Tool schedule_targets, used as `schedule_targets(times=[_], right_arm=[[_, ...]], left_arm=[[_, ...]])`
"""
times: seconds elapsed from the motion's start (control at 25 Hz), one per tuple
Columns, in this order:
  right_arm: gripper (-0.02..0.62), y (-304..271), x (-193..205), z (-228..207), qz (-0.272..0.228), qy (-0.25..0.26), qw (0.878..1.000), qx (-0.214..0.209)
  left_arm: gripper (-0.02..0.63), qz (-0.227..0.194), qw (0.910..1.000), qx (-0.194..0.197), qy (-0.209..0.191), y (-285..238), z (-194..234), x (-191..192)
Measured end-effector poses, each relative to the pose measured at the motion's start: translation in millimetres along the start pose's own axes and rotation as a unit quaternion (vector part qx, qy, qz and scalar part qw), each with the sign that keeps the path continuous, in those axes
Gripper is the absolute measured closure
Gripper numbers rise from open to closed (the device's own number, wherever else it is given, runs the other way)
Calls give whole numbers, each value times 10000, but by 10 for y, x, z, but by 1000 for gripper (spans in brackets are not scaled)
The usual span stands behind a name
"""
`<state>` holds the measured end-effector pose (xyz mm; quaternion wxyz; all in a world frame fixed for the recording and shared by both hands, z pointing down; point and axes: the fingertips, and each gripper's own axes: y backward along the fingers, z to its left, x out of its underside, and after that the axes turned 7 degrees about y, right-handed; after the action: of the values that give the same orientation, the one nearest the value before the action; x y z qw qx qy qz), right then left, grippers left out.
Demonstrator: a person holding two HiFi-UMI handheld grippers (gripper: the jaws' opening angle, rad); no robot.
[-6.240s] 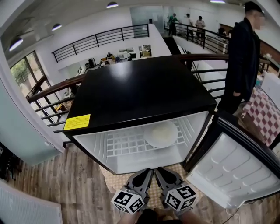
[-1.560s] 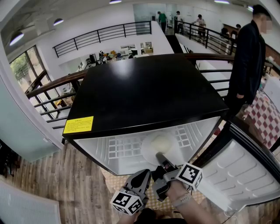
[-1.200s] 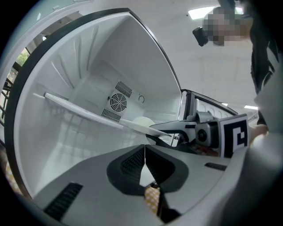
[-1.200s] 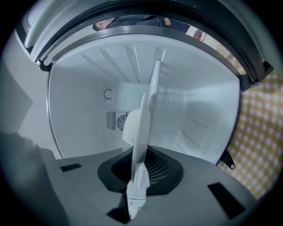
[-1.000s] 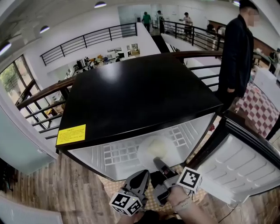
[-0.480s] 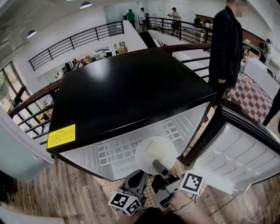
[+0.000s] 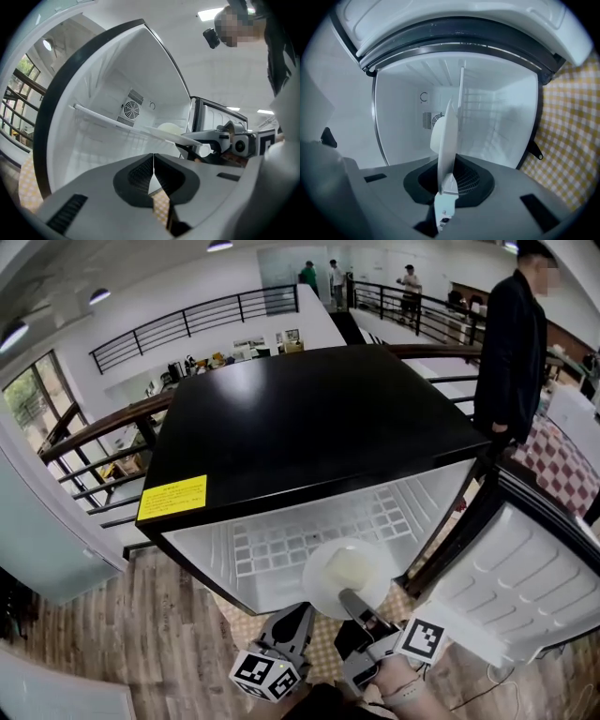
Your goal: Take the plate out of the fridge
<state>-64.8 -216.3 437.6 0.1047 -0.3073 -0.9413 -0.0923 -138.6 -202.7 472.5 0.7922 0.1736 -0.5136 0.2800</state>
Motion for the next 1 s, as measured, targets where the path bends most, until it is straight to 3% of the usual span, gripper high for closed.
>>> schedule_targets(times=[1.0], right_arm=[[543, 793, 310, -96, 522, -7, 9986, 3]], left_arm=[[595, -213, 9978, -628, -65, 481, -435, 142]])
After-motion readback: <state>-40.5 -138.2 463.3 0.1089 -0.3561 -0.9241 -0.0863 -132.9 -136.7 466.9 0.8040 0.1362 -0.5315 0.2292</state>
